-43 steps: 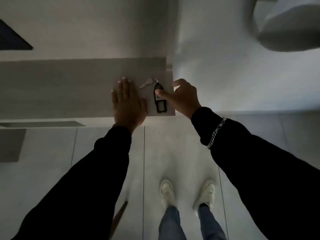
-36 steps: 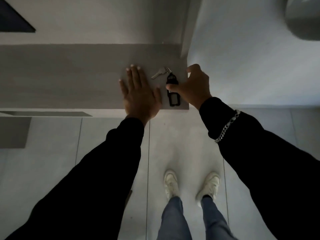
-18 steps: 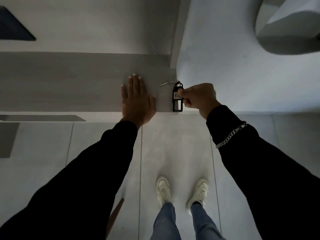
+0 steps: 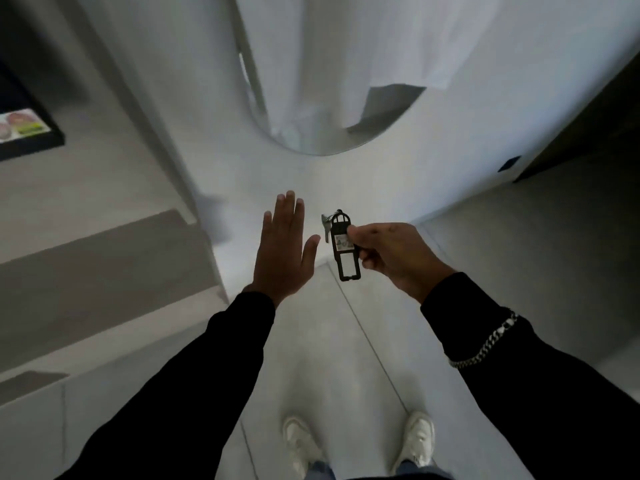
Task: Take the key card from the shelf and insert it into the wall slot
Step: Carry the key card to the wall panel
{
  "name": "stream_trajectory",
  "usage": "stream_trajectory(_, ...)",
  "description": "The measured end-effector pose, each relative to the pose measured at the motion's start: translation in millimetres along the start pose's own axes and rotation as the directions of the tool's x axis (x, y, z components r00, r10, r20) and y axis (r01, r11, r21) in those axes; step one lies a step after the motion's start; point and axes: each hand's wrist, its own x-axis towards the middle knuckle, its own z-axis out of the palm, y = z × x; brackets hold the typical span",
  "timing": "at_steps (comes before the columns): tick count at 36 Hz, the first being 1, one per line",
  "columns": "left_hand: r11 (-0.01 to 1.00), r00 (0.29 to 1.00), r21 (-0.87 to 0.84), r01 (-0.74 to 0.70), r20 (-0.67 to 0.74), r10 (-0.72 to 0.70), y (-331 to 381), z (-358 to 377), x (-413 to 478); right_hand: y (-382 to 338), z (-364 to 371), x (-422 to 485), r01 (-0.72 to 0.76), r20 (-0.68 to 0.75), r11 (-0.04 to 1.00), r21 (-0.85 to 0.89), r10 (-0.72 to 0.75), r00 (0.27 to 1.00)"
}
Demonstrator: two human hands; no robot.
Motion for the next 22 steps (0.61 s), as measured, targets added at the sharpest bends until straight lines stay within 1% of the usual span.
stream_trajectory(3, 0.996, 0.996, -0.012, -0.092, -0.010, 0.091, 56.4, 18.6, 33.7, -11.1, -55.3, -12.7, 0.039, -0.049, 0.998, 0.040, -0.037, 0.998)
stream_trajectory(6, 0.988, 0.989, -0.015, -0.151, 0.004, 0.151, 119.6, 39.1, 61.5, -19.7, -116.7, -27.6, 0.079, -0.085, 0.996, 0.042, -0.075, 0.994)
stream_trajectory(11, 0.978, 0.980, -0.072, -0.197, -0.022, 0.196, 228.3, 74.4, 91.4, -31.3, -223.9, -54.8, 0.123, -0.151, 0.989, 0.081, -0.110, 0.982)
stream_trajectory(14, 0.969, 0.972, -0.080, -0.235, -0.008, 0.235, 284.4, 99.1, 104.8, -35.1, -286.4, -67.0, 0.134, -0.180, 0.986, 0.103, -0.114, 0.977)
stream_trajectory(18, 0.956, 0.959, -0.078, -0.283, 0.006, 0.284, 339.5, 128.5, 122.6, -41.8, -359.8, -75.5, 0.146, -0.215, 0.981, 0.127, -0.117, 0.970)
stream_trajectory(22, 0.942, 0.944, -0.076, -0.327, 0.005, 0.329, 372.7, 159.6, 148.0, -49.8, -421.0, -72.1, 0.168, -0.241, 0.976, 0.139, -0.131, 0.962)
